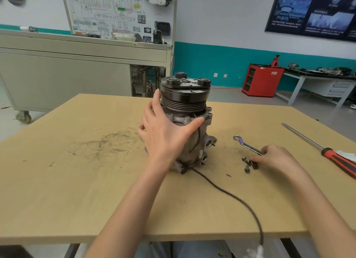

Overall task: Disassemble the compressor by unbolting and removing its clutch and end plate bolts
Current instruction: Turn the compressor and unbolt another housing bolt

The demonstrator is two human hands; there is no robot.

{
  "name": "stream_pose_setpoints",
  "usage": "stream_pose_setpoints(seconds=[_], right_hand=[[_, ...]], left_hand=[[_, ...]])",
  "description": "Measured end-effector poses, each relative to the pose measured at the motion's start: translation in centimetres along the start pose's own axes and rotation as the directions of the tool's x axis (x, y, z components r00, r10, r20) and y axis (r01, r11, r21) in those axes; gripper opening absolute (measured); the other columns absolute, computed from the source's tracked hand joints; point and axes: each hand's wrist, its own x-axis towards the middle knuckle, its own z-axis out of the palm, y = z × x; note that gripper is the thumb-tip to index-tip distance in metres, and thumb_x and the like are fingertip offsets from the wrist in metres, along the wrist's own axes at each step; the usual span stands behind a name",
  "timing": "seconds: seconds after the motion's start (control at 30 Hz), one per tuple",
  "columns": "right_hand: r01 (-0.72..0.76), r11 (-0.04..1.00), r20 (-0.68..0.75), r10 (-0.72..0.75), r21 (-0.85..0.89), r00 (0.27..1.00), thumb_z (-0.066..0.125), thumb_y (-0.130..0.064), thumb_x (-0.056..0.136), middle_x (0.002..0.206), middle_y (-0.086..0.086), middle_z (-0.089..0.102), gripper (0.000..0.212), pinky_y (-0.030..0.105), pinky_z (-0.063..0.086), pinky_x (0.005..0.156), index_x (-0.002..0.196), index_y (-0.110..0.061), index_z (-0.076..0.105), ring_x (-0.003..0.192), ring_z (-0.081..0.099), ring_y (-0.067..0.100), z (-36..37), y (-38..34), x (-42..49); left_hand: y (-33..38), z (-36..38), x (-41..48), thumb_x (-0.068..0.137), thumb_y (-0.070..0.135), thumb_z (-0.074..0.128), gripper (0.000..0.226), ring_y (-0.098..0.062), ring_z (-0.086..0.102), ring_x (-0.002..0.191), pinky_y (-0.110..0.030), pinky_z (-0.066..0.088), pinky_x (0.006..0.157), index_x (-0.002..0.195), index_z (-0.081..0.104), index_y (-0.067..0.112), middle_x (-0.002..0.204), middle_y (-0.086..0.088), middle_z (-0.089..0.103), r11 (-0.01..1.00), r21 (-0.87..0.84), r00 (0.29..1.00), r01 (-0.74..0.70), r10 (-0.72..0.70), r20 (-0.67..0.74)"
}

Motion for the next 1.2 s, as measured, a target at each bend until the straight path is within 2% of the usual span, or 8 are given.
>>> stream_pose_setpoints(seconds=[0.17,0.37,0.47,0.67,0.8,0.9,1.0,1.2], right_hand=[[0.103,0.921,-0.166,-0.042,0.375,0.985,0.052,-0.028,0.092,0.058,0.002,0.047,0.028,0.029,0.028,0.050,0.079,-0.010,0.069,0.053,0.040,0.017,-1.2,-0.5,-0.8],[0.334,0.486,-0.331,-0.095,0.808,0.939,0.042,-0.019,0.099,0.064,-0.003,0.059,0.026,0.027,0.038,0.061,0.084,-0.019,0.064,0.067,0.052,0.015,-3.4,-2.1,-4.4],[0.520,0.361,-0.498,-0.160,0.774,0.852,0.042,-0.024,0.101,0.087,-0.005,0.074,0.022,0.031,0.039,0.079,0.092,-0.026,0.062,0.091,0.064,0.007,-4.3,-3.5,-6.4],[0.859,0.068,-0.841,-0.176,0.508,0.511,0.056,-0.016,0.095,0.103,-0.001,0.071,0.012,0.027,0.053,0.079,0.099,-0.020,0.066,0.101,0.065,0.024,-4.4,-6.1,-9.6],[0.840,-0.091,-0.839,-0.176,0.534,0.515,0.061,-0.017,0.092,0.098,-0.002,0.073,0.012,0.029,0.057,0.075,0.099,-0.018,0.070,0.094,0.068,0.024,-3.3,-7.7,-9.7],[0.786,-0.128,-0.791,-0.201,0.605,0.577,0.061,-0.018,0.089,0.094,-0.005,0.074,0.015,0.027,0.057,0.075,0.094,-0.025,0.073,0.092,0.069,0.022,-2.2,-8.8,-9.5],[0.823,-0.084,-0.810,-0.256,0.562,0.528,0.061,-0.016,0.090,0.098,-0.004,0.073,0.015,0.030,0.057,0.077,0.098,-0.021,0.072,0.094,0.069,0.023,-1.2,-9.0,-9.6],[0.988,0.153,-0.808,-0.581,0.007,0.096,0.062,-0.017,0.089,0.105,0.013,0.070,0.022,0.030,0.054,0.086,0.103,0.000,0.067,0.098,0.068,0.020,-1.1,-9.3,-11.1]], left_hand=[[-0.2,0.0,-1.6,0.050,0.092,0.048,0.132,-0.026,0.018,0.143,-0.063,0.007,0.111,0.149,-0.019,0.034,0.158,-0.007,0.017,0.988,0.152,1.000,-0.016,0.019,-0.020],[-1.7,-4.0,3.2,0.046,0.079,0.071,0.140,-0.014,0.024,0.145,-0.058,0.003,0.119,0.153,-0.008,0.034,0.160,0.010,0.020,0.990,-0.123,0.916,-0.074,0.116,0.384],[-1.7,-4.5,4.3,0.053,0.056,0.087,0.135,-0.006,0.041,0.134,-0.043,0.035,0.114,0.154,-0.001,0.034,0.151,0.009,0.036,0.956,-0.286,0.831,-0.060,0.207,0.516],[-1.8,-3.7,3.0,0.058,0.053,0.079,0.123,-0.003,0.047,0.127,-0.041,0.041,0.108,0.153,0.004,0.038,0.139,0.016,0.049,0.956,-0.276,0.902,-0.103,0.206,0.379],[-1.1,-3.4,1.8,0.054,0.067,0.067,0.126,-0.012,0.043,0.134,-0.048,0.032,0.113,0.155,0.001,0.032,0.145,0.012,0.046,0.975,-0.149,0.942,-0.162,0.197,0.270],[-0.9,-3.0,1.1,0.056,0.071,0.063,0.124,-0.015,0.041,0.134,-0.044,0.025,0.116,0.155,-0.001,0.030,0.146,0.011,0.046,0.982,-0.018,0.964,-0.189,0.189,0.187],[-0.9,-2.6,1.0,0.058,0.073,0.060,0.124,-0.014,0.038,0.135,-0.040,0.020,0.115,0.154,-0.005,0.029,0.148,0.010,0.043,0.979,0.042,0.970,-0.199,0.191,0.152],[-0.9,-2.1,0.7,0.059,0.074,0.056,0.124,-0.012,0.037,0.136,-0.035,0.019,0.112,0.154,-0.006,0.025,0.149,0.009,0.042,0.970,0.104,0.972,-0.221,0.210,0.101]])
